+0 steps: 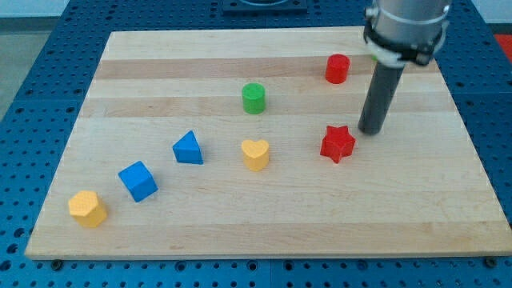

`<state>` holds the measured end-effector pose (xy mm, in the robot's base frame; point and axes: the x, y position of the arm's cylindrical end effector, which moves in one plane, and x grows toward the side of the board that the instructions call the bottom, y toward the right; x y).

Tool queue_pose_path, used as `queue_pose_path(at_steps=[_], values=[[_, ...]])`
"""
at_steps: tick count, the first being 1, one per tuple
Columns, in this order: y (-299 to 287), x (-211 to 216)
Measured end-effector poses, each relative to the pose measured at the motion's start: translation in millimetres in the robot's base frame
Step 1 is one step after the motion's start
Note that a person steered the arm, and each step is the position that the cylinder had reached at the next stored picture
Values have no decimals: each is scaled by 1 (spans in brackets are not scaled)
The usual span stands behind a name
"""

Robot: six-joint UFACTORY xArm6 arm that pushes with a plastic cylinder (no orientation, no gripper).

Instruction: Move the red star towards the right of the green circle

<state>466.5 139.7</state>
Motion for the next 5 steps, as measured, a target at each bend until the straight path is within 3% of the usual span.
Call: queue_pose_path(at_steps=[1,2,3,4,5], values=[[-10,35],[-8,37],[-24,98],[-40,113],[-42,88]])
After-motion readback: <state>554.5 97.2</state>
